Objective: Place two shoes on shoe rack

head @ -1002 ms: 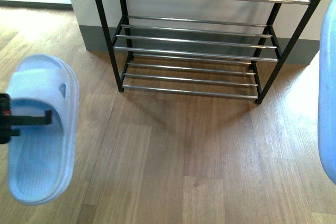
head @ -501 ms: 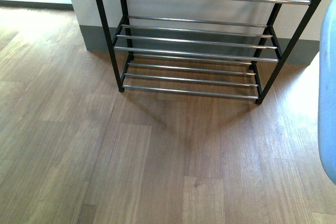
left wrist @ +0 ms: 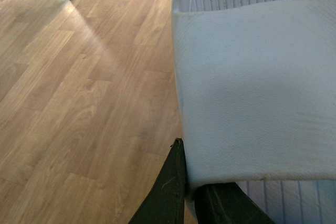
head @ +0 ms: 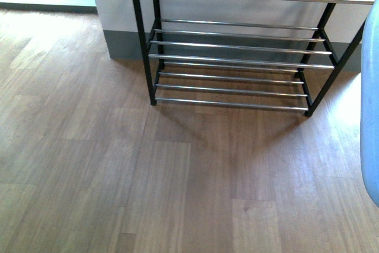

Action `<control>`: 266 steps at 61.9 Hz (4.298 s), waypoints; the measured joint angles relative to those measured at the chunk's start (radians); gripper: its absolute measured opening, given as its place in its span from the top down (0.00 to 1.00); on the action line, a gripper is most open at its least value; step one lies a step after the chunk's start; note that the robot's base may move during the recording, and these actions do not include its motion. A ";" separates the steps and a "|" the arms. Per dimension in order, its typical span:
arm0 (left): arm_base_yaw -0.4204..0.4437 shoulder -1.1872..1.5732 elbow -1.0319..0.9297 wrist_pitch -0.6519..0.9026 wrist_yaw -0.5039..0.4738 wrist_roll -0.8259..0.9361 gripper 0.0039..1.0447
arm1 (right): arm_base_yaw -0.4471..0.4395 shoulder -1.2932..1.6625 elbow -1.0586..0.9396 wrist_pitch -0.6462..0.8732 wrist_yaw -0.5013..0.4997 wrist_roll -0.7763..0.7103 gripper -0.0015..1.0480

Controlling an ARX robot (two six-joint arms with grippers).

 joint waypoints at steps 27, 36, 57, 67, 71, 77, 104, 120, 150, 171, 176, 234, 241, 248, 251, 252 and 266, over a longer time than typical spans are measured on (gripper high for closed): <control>0.000 -0.001 -0.001 -0.001 -0.004 0.000 0.98 | 0.000 -0.002 -0.001 0.000 -0.005 0.000 0.98; 0.000 -0.001 -0.001 -0.001 -0.008 0.000 0.98 | 0.003 -0.002 -0.001 0.000 -0.010 0.000 0.98; 0.000 0.003 -0.001 -0.001 -0.005 0.000 0.98 | 0.003 0.003 -0.001 0.000 -0.005 0.000 0.98; 0.000 0.002 -0.001 -0.001 -0.004 0.000 0.98 | 0.003 0.002 0.000 0.000 -0.005 0.000 0.98; 0.000 0.002 -0.001 -0.001 -0.004 0.000 0.98 | 0.003 0.002 0.000 0.000 -0.005 0.000 0.98; 0.000 0.002 -0.001 -0.001 -0.003 0.000 0.98 | 0.003 0.001 0.000 0.000 -0.005 0.000 0.98; 0.000 0.002 -0.003 -0.002 -0.003 0.000 0.98 | 0.002 0.002 -0.001 -0.001 -0.004 0.000 0.98; 0.000 0.001 -0.003 -0.002 -0.004 0.000 0.98 | 0.002 0.001 -0.001 0.000 -0.005 0.000 0.98; 0.000 0.001 -0.003 -0.002 -0.003 0.000 0.98 | 0.021 0.009 -0.006 0.309 -0.061 -0.070 0.98; 0.000 0.001 -0.003 -0.002 -0.004 0.000 0.98 | 0.061 0.182 0.452 -0.135 -0.044 -0.101 0.98; 0.000 0.001 -0.003 -0.002 -0.003 0.000 0.98 | 0.067 0.263 0.567 -0.206 -0.022 -0.112 0.98; 0.000 0.001 -0.003 -0.002 -0.003 0.000 0.98 | 0.014 0.803 1.158 -0.503 0.334 -0.296 0.98; 0.000 0.001 -0.003 -0.002 -0.004 0.000 0.98 | 0.006 0.829 1.191 -0.525 0.342 -0.296 0.98; 0.000 0.001 -0.003 -0.002 -0.004 0.000 0.98 | 0.000 0.845 1.213 -0.531 0.356 -0.296 0.85; 0.000 0.001 -0.003 -0.002 -0.003 0.000 0.98 | -0.003 0.847 1.219 -0.530 0.361 -0.296 0.78; 0.000 0.001 -0.003 -0.002 -0.004 0.000 0.98 | -0.005 0.848 1.221 -0.527 0.364 -0.296 0.75; 0.000 0.001 -0.003 -0.002 -0.003 0.000 0.98 | -0.012 0.841 1.220 -0.492 0.349 -0.284 0.45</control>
